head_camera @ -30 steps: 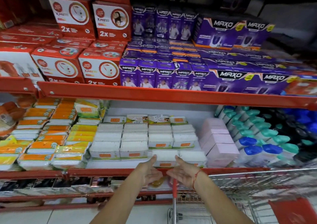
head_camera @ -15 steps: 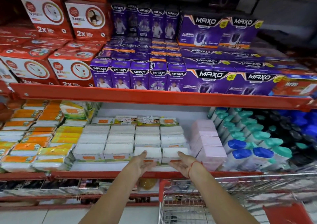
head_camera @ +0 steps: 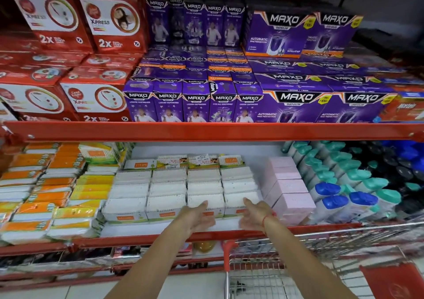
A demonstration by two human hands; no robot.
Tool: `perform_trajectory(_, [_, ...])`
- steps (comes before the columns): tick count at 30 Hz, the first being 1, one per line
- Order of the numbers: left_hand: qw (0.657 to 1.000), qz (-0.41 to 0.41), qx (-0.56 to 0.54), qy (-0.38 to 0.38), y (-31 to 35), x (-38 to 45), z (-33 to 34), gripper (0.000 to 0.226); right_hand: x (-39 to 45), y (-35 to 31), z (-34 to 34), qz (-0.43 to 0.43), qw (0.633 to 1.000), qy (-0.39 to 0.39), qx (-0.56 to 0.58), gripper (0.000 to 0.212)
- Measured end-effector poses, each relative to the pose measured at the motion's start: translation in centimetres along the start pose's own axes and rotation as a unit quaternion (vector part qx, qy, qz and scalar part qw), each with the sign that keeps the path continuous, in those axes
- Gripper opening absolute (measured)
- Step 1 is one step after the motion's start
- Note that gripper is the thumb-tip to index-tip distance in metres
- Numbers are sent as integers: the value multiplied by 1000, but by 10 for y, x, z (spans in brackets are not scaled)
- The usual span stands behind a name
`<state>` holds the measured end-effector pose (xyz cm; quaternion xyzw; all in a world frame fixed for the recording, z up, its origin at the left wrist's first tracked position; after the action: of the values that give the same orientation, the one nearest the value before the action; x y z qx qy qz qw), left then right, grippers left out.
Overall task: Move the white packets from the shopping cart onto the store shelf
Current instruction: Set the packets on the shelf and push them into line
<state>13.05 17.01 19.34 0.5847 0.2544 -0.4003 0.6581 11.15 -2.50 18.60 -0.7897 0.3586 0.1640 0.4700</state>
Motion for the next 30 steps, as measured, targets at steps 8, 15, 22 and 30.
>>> perform_trajectory(8, [679,409,583,177,45,-30,-123,76,-41,-75,64,-443,828,160,-303,34])
perform_trajectory(15, [480,285,813,167,59,5,-190,146,-18,-117,158,-486,700,-81,-516,135])
perform_trajectory(22, [522,294,784,160,54,23,-202,134,1,-100,180,-479,713,-13,-512,132])
perform_trajectory(30, [530,307,775,156,54,18,-197,144,-1,-103,179,-472,714,-25,-516,135])
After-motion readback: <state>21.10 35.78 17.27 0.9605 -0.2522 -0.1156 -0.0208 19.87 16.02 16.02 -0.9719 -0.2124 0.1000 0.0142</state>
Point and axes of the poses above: each hand's wrist, its own x-axis towards the middle knuckle, its own z-axis out of the palm, y = z × x, the point moved 1 cm from there along x, towards the middle knuckle, and after that the axes turned 3 degrees about -z, right-handed, at the moved point
